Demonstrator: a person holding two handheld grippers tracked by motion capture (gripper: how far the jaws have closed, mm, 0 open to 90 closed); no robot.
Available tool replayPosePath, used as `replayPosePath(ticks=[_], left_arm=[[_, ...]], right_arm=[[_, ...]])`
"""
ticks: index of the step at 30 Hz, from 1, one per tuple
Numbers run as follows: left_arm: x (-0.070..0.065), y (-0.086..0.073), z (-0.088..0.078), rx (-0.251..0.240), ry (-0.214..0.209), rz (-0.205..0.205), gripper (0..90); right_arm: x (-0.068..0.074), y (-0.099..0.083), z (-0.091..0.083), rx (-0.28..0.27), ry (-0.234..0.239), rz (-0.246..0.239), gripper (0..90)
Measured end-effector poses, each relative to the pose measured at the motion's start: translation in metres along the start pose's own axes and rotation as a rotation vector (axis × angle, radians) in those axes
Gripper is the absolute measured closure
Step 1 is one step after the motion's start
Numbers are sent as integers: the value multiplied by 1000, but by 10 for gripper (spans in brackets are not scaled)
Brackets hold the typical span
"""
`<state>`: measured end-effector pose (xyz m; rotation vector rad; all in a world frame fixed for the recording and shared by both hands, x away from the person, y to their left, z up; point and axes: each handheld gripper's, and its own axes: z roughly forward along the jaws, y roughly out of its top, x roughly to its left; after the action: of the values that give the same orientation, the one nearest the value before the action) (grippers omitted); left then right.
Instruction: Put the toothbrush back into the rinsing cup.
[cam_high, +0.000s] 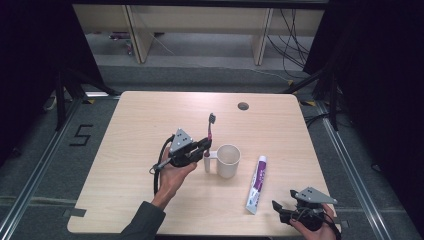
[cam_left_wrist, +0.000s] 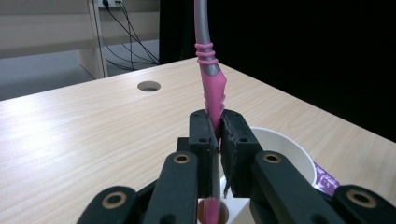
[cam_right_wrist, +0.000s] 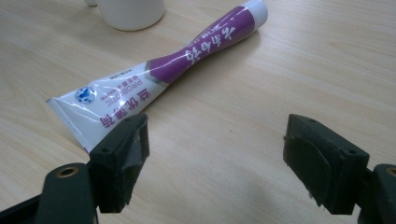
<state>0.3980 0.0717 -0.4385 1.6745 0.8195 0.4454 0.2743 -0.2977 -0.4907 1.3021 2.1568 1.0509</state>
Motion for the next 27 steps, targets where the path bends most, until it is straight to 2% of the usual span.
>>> replayPosePath(ticks=[6,7,11,13,17,18,21,24,26,27], left_arm=[[0,-8,-5,38,-8,18,824],[-1,-9,-6,52,4,23,823],[1,-14,-8,84,3,42,822],[1,-16,-7,87,12,26,820],[3,-18,-7,93,6,23,815],[2,-19,-7,107,16,24,812],[4,-20,-7,129,21,12,741],[5,-19,-11,124,20,6,682],[5,-17,-14,115,21,4,585],[5,-16,-16,107,20,-4,564]], right_arm=[[0,0,1,4,3,2,234],[0,0,1,4,3,1,234],[0,0,1,2,2,1,234],[0,0,1,2,2,2,234],[0,0,0,3,4,2,234],[0,0,0,2,4,1,233],[0,0,0,2,4,2,232],[-1,0,0,1,-1,-4,232],[0,0,0,4,7,4,231],[-1,0,0,1,-7,-7,231]])
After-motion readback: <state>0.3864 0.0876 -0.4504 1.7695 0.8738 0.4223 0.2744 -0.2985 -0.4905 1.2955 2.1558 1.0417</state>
